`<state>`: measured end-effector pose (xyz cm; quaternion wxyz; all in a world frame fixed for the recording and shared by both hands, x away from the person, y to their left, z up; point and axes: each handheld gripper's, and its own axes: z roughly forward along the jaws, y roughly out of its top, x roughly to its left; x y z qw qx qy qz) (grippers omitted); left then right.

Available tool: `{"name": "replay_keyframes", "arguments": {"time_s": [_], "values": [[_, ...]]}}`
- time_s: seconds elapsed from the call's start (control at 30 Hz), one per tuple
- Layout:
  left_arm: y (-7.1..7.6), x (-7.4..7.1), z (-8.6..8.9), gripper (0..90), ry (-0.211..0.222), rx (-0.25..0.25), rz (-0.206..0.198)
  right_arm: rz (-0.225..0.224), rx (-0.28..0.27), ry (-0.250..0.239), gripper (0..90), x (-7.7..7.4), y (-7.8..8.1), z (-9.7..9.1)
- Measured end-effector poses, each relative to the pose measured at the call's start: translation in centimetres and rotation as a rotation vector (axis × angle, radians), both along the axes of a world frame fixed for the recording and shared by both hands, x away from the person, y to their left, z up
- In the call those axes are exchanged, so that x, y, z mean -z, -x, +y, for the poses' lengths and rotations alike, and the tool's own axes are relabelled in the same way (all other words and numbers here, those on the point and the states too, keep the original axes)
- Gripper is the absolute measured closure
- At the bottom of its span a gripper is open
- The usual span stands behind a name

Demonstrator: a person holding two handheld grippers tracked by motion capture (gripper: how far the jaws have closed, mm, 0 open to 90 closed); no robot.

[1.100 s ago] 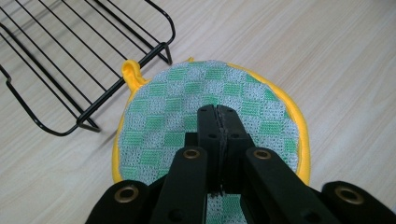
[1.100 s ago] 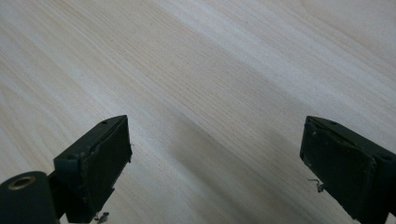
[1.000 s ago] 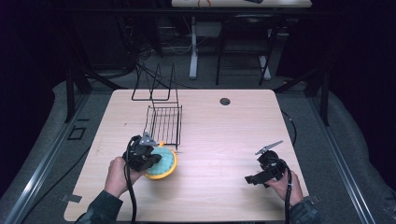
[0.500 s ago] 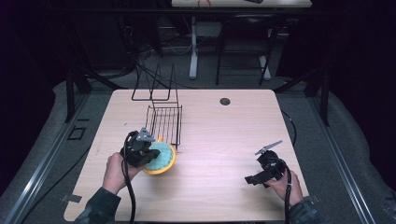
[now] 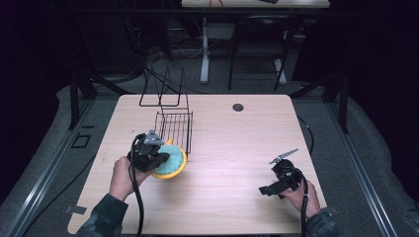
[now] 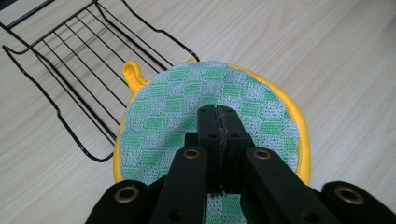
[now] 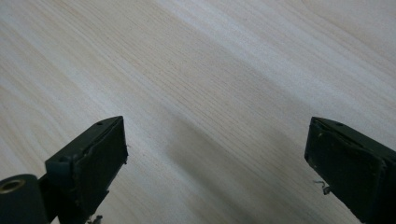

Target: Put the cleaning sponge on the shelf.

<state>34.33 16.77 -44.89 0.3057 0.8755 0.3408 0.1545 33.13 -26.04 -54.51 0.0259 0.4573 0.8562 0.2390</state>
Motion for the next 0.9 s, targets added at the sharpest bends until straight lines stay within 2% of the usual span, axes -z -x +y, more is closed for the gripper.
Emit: {"name": "replay_keyframes", "arguments": {"time_s": [0.2,0.43,0.6,0.77,0.8,0.83,0.9], "values": [[-0.7,-0.2,0.4,89.9,0.015,-0.018,-0.019,-0.005,-0.008,0.005,5.2,0.0,0.0,0.0],[-1.9,0.2,0.5,89.9,0.023,-0.013,-0.029,0.001,-0.006,0.002,5.4,0.0,0.0,0.0],[-2.5,0.3,0.7,89.9,0.030,-0.026,-0.055,0.000,-0.004,0.000,5.4,0.0,0.0,-0.1],[-2.9,0.4,0.8,89.9,0.037,-0.026,-0.059,0.004,-0.002,0.000,5.4,0.0,0.0,0.0],[-3.0,0.5,0.7,89.9,0.039,-0.034,-0.075,0.004,-0.002,0.000,5.4,0.0,0.0,0.0],[-3.1,0.5,0.7,89.9,0.039,-0.032,-0.070,-0.005,-0.003,-0.002,5.4,0.0,0.0,0.0],[-3.3,0.6,0.7,89.9,0.042,-0.041,-0.088,-0.005,-0.008,0.007,5.4,0.0,0.0,0.0]]}}
